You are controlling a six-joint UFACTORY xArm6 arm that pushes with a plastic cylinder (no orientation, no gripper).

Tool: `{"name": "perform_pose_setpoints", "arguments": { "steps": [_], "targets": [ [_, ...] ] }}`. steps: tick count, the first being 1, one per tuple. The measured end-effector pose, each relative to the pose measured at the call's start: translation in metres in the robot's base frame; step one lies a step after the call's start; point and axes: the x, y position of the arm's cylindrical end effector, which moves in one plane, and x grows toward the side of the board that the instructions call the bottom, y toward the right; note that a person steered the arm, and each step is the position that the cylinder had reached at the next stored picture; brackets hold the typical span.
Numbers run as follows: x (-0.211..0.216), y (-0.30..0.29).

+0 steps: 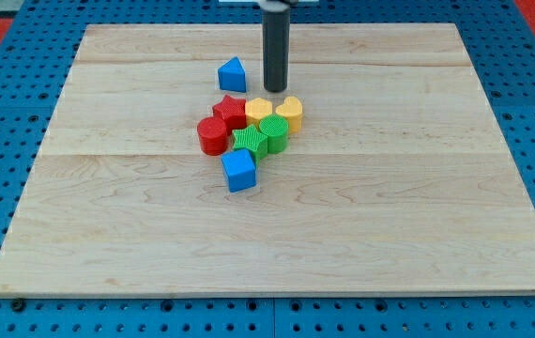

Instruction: Push the blue triangle into the top left side of the red circle

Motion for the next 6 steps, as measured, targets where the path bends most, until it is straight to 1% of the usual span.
{"name": "perform_pose_setpoints", "arguments": {
  "steps": [1, 2, 3, 4, 5, 6],
  "targets": [
    [-0.02, -0.072],
    [0.001, -0.062],
    [-0.023, -0.123],
    [0.0, -0.128],
    [0.038, -0.116],
    [0.062, -0.084]
  ]
}}
